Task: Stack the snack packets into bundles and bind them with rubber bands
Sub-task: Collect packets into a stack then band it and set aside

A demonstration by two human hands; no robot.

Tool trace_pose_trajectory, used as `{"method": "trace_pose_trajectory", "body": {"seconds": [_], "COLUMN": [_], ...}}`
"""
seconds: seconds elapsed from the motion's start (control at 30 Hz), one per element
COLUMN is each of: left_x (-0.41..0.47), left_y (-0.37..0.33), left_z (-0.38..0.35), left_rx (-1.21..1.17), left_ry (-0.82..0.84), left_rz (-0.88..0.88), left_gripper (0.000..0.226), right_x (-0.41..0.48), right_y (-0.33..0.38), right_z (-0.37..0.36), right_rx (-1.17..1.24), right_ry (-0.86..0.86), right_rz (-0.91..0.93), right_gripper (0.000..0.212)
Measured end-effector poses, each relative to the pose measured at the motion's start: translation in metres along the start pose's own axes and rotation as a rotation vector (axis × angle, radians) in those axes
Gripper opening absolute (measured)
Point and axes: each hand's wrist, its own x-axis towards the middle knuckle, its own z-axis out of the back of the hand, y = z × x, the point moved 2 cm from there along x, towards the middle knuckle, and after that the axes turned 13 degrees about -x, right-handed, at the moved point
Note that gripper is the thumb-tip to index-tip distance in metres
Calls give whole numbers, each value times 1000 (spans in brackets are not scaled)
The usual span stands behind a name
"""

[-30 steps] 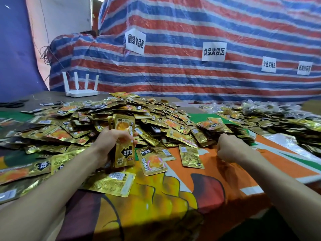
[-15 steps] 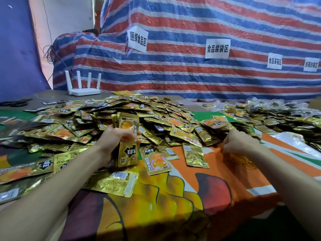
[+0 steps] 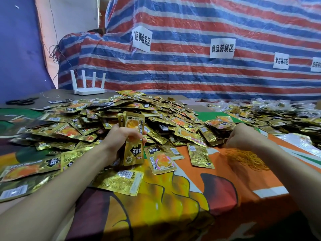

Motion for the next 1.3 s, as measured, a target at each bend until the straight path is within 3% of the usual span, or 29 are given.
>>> {"method": "trace_pose_trajectory", "body": {"seconds": [0.2, 0.3, 0.47, 0.6, 0.73, 0.87, 0.97, 1.13, 1.3], "left_x": [0, 0, -4, -6, -1, 3, 3, 0, -3], "left_y": [1, 0, -4, -7, -7, -7, -9, -12, -10], "left_z": [1, 0, -3, -1, 3, 9, 12, 10, 0], "left_rx": [-1, -26, -135, -132, -155, -188, -305, -602, -623], "left_ry": [26, 63, 176, 92, -29, -14, 94, 354, 504], "left_rz": [14, 11, 51, 88, 86, 135, 168, 184, 187], "left_gripper": [13, 23, 57, 37, 28, 18, 26, 35, 44], "right_x": [-3, -14, -52, -68, -66, -59, -55, -59, -63], "right_y": [6, 33, 103, 163, 199, 210, 207, 193, 186], "right_z": [21, 26, 25, 12, 2, -17, -30, -17, -8], "right_rx": [140, 312, 728, 908, 967, 940, 1035, 1599, 1961], "right_ry": [-80, -19, 162, 239, 41, -65, 155, 795, 816], "right_rz": [-10, 157, 422, 551, 567, 532, 540, 711, 681], "right_gripper": [14, 20, 12, 15, 22, 20, 26, 13, 13]}}
